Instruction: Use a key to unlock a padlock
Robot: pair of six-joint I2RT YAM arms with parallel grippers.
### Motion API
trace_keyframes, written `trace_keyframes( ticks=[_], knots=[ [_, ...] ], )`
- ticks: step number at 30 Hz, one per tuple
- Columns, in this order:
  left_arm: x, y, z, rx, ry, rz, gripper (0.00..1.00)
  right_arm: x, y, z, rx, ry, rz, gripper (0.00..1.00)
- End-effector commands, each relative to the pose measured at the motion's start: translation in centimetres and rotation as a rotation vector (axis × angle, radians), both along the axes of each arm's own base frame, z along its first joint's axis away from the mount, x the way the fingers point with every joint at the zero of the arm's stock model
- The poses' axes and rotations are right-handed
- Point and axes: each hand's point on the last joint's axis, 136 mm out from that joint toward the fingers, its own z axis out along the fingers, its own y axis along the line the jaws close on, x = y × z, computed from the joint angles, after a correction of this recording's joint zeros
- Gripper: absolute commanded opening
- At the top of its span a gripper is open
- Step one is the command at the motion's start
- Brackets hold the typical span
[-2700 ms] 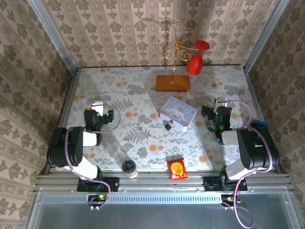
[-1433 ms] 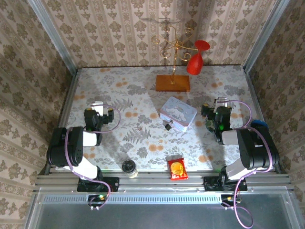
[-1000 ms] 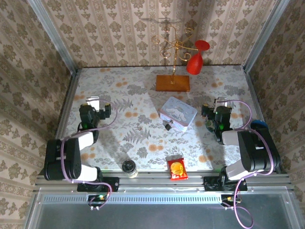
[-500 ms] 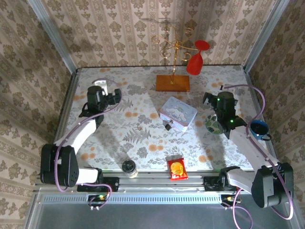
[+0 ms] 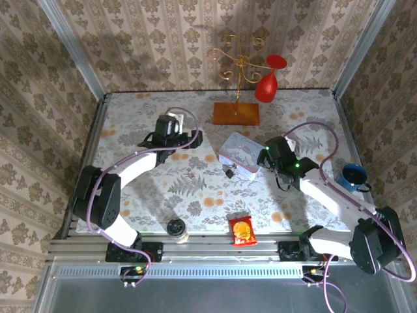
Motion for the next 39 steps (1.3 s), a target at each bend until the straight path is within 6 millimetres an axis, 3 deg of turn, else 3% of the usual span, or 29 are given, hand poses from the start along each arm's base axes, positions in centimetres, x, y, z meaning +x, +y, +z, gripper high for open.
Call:
trace_keyframes(
  ticks=[1, 5, 10, 23, 28, 39],
  knots=[
    [-0.5, -4.2, 0.6, -0.076, 0.031, -0.101, 0.90, 0.1, 0.8, -0.6, 0.020, 0.044, -0.042, 0.74],
    [-0.8, -7.0, -0.5, -0.079, 0.061, -0.163, 0.80, 0.8, 1.6, -1.9, 0.024, 0.067, -0.032, 0.74],
    [-1.1, -8.8, -1.9, -0.071, 0.091, -0.194, 0.70, 2.4, 2.8, -1.7, 0.039, 0.048, 0.004, 0.72],
    [-1.3, -10.4, -4.3, -0.084, 0.132, -0.213, 0.58, 6.4, 7.0, -4.4, 0.043, 0.110, 0.150, 0.71],
    [-1.9, -9.3, -5.2, -0.056, 0.139, -0.174, 0.54, 7.2, 9.8, -4.7, 0.083, 0.130, 0.262, 0.69],
    [-4.4, -3.8, -5.3, -0.030, 0.114, 0.018, 0.46, 9.4, 14.7, -4.1, 0.059, 0.122, 0.486, 0.69]
  ],
)
